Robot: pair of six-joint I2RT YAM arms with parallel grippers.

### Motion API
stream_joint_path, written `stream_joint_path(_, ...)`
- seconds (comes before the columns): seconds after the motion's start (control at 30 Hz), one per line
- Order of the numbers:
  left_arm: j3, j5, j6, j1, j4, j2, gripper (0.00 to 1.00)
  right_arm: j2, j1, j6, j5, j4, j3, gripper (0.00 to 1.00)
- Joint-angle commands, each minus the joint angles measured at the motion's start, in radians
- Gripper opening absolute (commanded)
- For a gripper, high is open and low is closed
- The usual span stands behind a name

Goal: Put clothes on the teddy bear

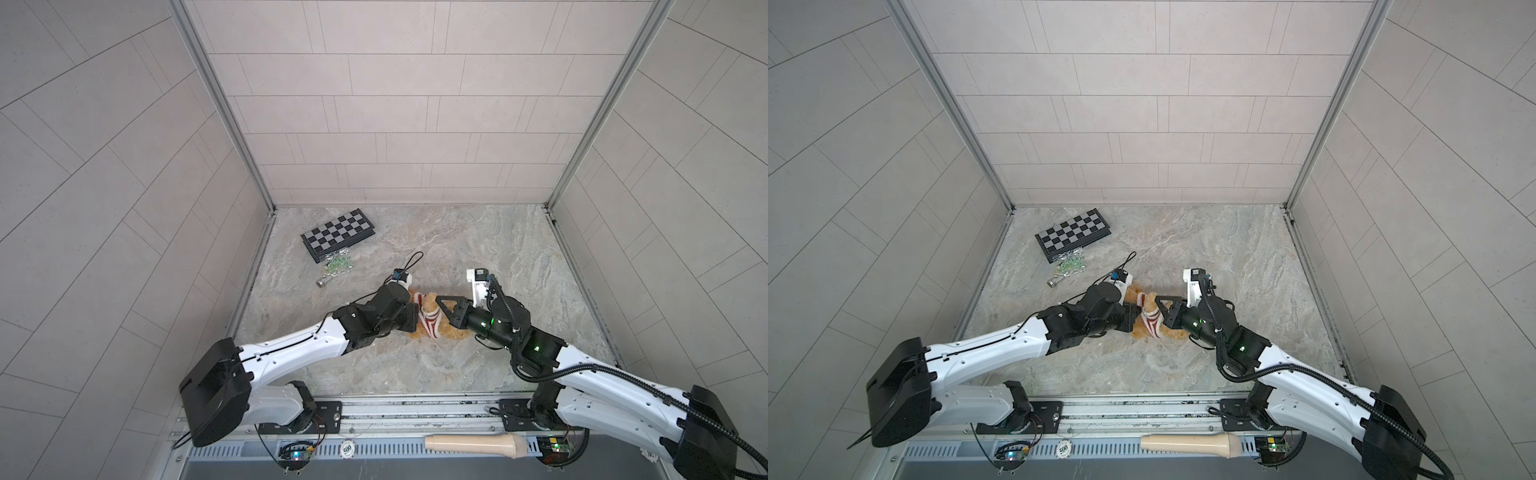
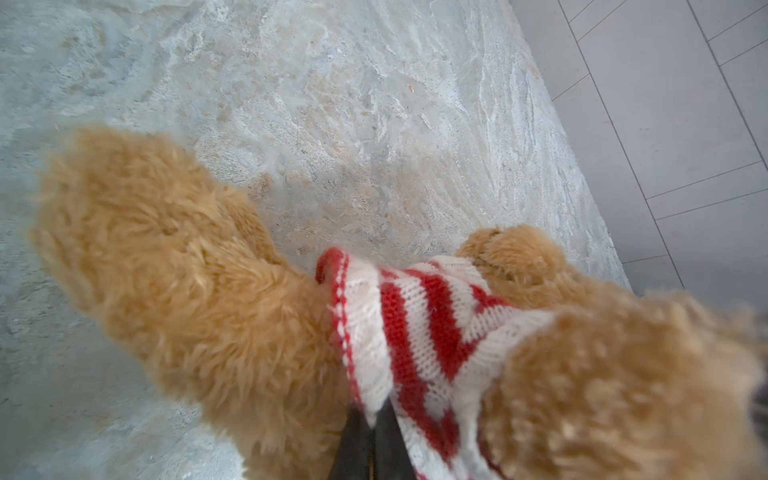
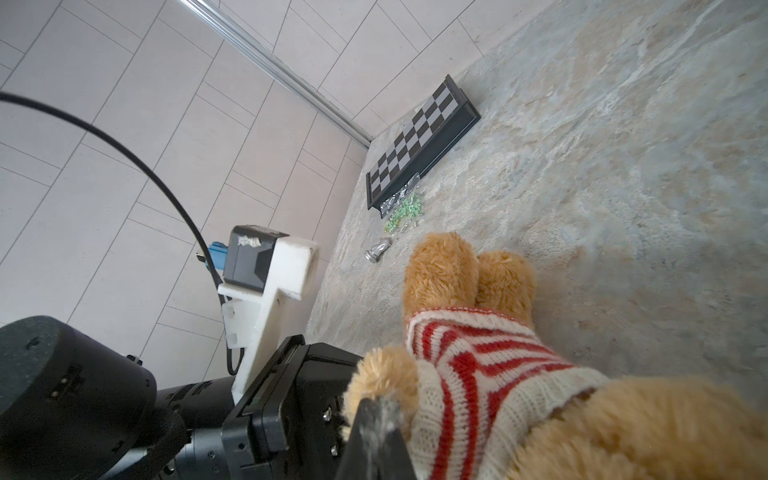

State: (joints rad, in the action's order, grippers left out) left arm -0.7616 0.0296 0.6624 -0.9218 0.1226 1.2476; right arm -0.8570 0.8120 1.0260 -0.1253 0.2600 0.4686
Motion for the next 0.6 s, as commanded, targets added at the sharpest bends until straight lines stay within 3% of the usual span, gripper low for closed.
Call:
stream_joint_path(0.0,0.043,-0.022,-0.039,0.007,0.123,-0.056,0.02,0.06,0.006,0.024,0.027,0.035,0.027,0.0)
stream_joint_path(0.27,0.097,-0.013,-0.042,0.024,0.157,-0.123,0.0,0.065,0.003,-0.005,0.062,0.002,-0.004,0.0)
stream_joint_path(0.57,0.052,0.037,-0.038,0.021,0.064,-0.03,0.0,-0.068,0.015,-0.059,0.089,0.053,-0.033,0.0)
